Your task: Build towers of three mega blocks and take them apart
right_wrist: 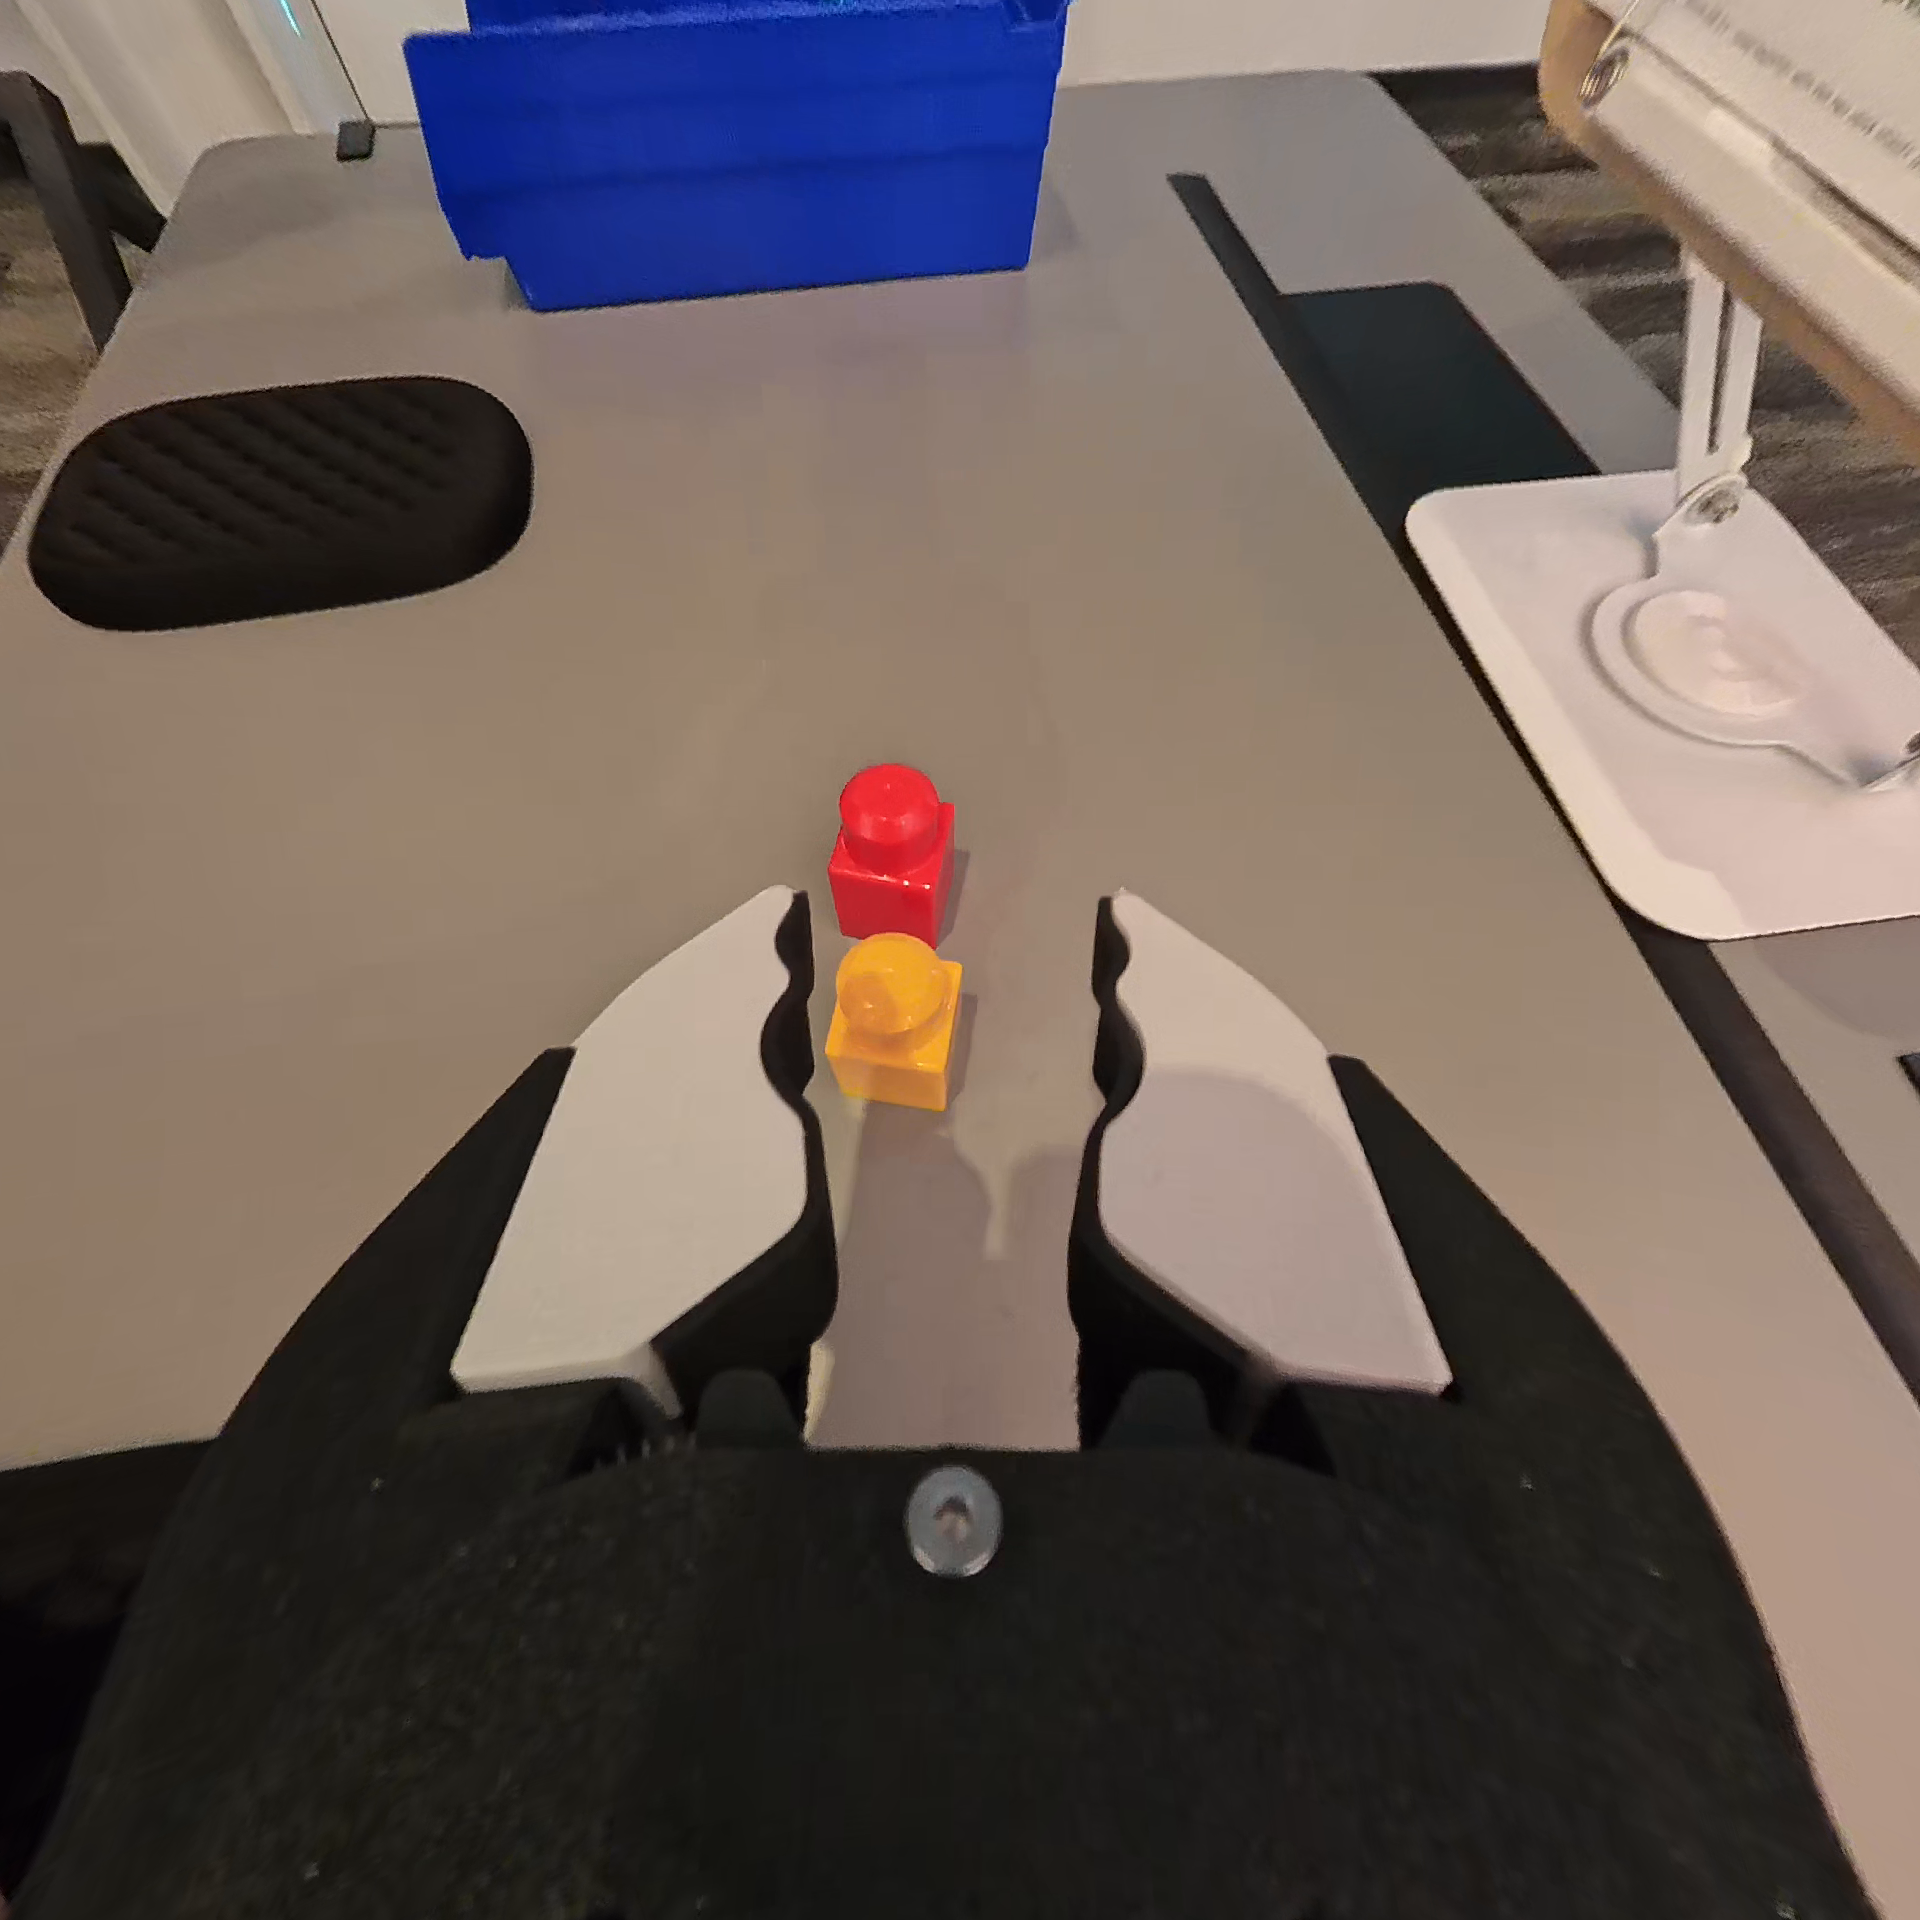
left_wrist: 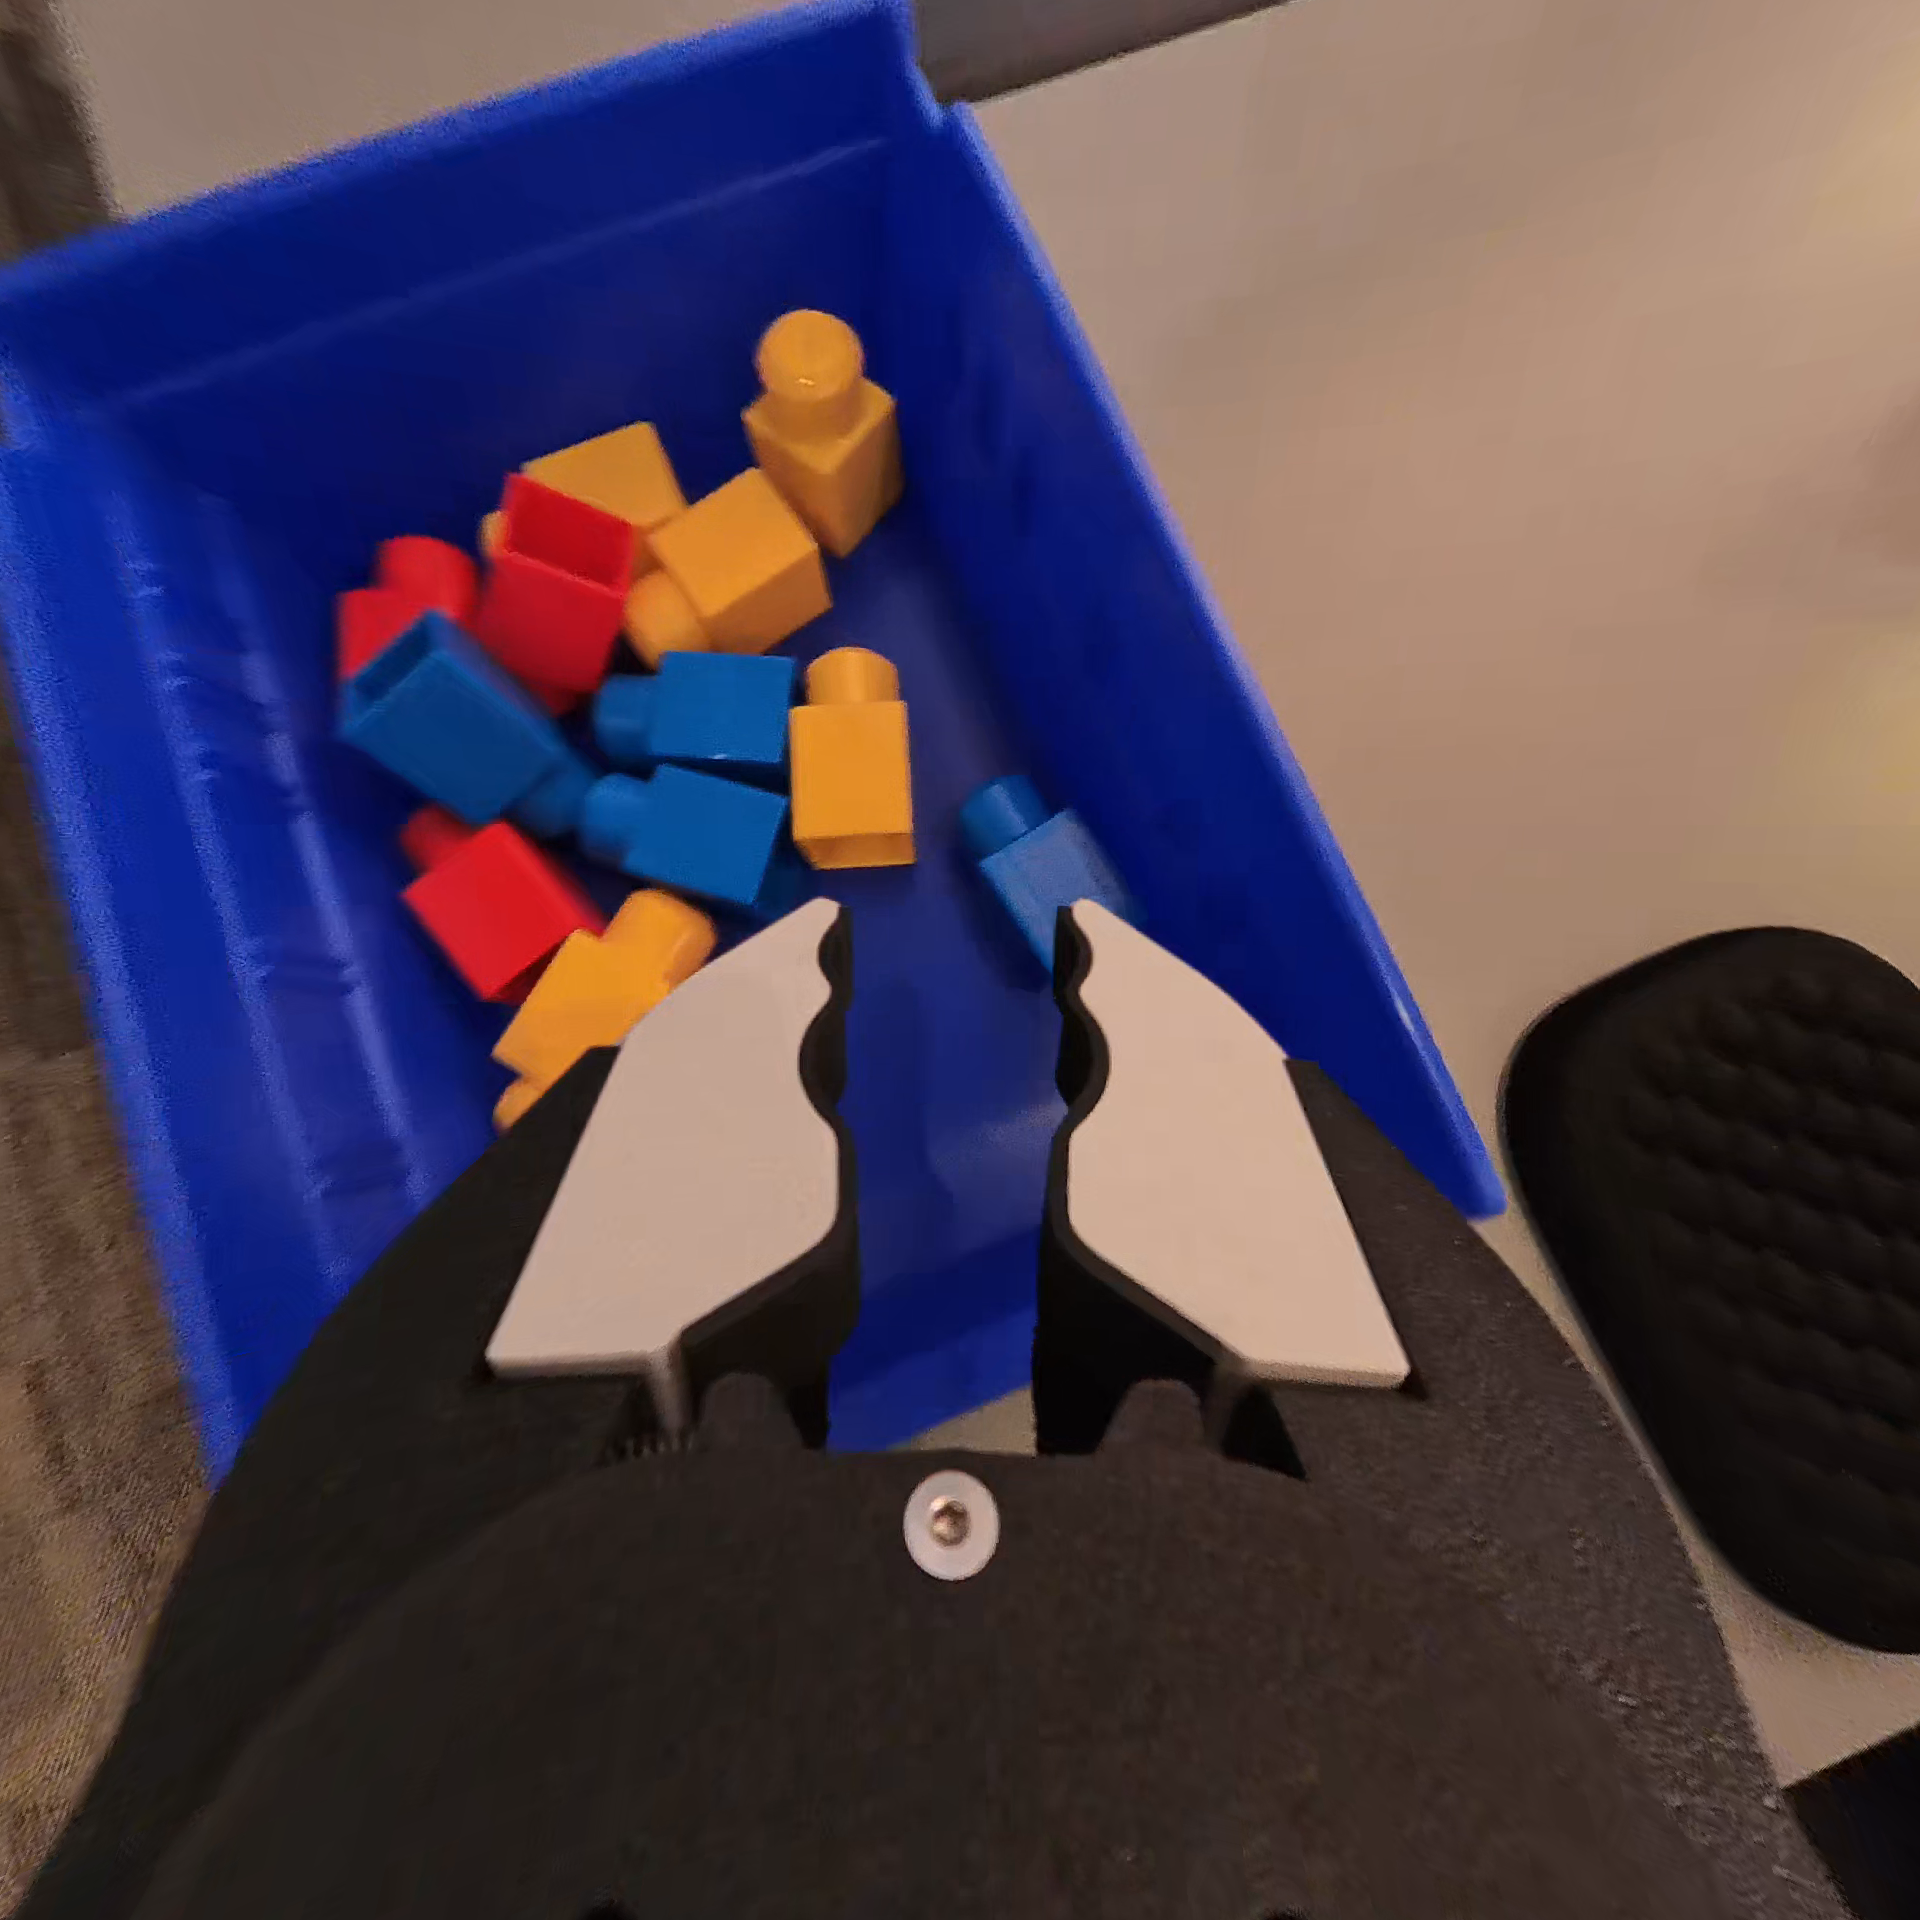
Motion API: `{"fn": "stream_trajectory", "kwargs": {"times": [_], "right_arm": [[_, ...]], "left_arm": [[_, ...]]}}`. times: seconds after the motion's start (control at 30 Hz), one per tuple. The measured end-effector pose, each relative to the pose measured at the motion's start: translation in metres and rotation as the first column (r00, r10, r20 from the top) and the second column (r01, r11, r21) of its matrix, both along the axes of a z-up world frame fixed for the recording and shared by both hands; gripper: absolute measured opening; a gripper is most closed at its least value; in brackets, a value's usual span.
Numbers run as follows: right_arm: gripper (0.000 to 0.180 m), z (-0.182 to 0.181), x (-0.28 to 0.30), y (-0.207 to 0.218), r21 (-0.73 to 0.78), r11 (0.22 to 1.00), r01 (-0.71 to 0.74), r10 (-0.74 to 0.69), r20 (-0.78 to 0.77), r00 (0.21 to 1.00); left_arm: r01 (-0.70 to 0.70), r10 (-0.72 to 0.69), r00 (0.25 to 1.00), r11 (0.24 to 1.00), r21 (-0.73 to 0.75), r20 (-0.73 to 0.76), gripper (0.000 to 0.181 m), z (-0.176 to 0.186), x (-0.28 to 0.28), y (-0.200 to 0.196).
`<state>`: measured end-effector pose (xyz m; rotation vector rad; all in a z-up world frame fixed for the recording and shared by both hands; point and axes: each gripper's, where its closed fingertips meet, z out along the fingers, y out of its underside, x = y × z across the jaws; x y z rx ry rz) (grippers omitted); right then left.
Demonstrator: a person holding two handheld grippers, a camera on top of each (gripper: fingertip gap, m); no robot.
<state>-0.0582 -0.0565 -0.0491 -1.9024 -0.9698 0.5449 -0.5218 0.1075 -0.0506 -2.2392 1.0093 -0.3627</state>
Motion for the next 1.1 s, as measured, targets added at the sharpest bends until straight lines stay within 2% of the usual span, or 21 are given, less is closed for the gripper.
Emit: {"fn": "stream_trajectory", "kwargs": {"times": [0.13, 0.23, 0.4, 0.6, 0.8, 1.0, 1.1], "right_arm": [[0.049, 0.007, -0.005, -0.001, 0.016, 1.000, -0.014, 0.014, -0.023, 1.000], [0.049, 0.005, -0.006, -0.001, 0.003, 1.000, -0.016, 0.016, -0.010, 1.000], [0.048, -0.002, -0.005, -0.001, -0.030, 0.999, -0.014, 0.014, 0.003, 1.000], [0.048, -0.006, -0.006, 0.000, -0.048, 0.999, -0.019, 0.020, 0.014, 1.000], [0.047, -0.010, -0.005, -0.001, -0.067, 0.998, -0.021, 0.022, 0.018, 1.000], [0.044, -0.012, -0.001, -0.002, -0.084, 0.996, -0.018, 0.019, 0.006, 1.000], [0.042, -0.009, 0.001, -0.003, -0.078, 0.997, -0.018, 0.018, -0.006, 1.000]], "left_arm": [[0.030, -0.035, 0.991, 0.999, -0.038, -0.130, 0.037, -0.030, 0.016, 0.022], [0.003, -0.024, 0.978, 0.995, -0.098, -0.207, 0.037, -0.050, 0.020, 0.039], [-0.024, -0.015, 0.954, 0.992, -0.125, -0.299, 0.036, -0.067, 0.018, 0.056], [-0.028, -0.088, 0.861, 0.975, -0.221, -0.502, 0.038, -0.094, -0.001, 0.054], [0.007, -0.092, 0.924, 0.975, -0.224, -0.371, 0.039, -0.078, 0.027, 0.063], [0.021, -0.165, 0.862, 0.956, -0.292, -0.479, 0.038, -0.096, 0.021, 0.063], [0.009, -0.142, 0.888, 0.956, -0.292, -0.437, 0.037, -0.094, 0.025, 0.065]]}}
